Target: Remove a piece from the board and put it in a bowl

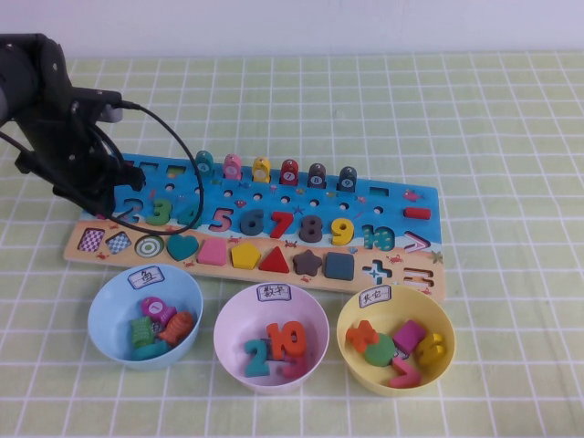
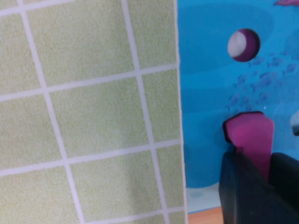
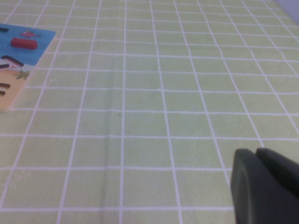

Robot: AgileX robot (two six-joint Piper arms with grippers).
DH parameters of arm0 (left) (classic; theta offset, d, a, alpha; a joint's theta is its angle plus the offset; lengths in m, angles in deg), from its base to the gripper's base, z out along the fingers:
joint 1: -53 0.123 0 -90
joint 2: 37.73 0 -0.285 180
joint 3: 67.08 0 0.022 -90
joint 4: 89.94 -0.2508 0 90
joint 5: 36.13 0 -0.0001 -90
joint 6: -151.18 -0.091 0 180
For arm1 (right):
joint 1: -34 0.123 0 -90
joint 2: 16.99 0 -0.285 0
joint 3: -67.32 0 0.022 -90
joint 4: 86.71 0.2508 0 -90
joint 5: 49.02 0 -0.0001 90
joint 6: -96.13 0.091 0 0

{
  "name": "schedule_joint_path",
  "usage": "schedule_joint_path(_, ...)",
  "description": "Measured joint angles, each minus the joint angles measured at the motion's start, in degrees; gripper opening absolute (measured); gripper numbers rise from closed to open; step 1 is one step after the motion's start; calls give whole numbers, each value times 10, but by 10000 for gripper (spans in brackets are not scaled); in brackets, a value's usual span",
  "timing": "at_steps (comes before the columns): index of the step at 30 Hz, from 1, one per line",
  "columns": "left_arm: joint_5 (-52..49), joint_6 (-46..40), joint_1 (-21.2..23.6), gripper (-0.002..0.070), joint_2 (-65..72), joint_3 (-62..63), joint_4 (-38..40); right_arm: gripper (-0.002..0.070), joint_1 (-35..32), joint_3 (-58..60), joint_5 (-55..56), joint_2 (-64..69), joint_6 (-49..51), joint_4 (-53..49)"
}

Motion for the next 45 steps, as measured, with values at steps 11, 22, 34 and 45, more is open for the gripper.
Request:
schedule_joint_path(11,10,-1,0,66,0,0,11,-18,0,0,0,0,0,0)
schedule_joint_path(22,20,-2,0,66,17,1,51,-18,0,0,0,0,0,0)
schedule_joint_path(34,11,-6,0,66,-27,1,20,-18,0,0,0,0,0,0)
schedule_joint_path(45,-61,-56,-52,66,-167,-35,24,-18,0,0,0,0,0,0)
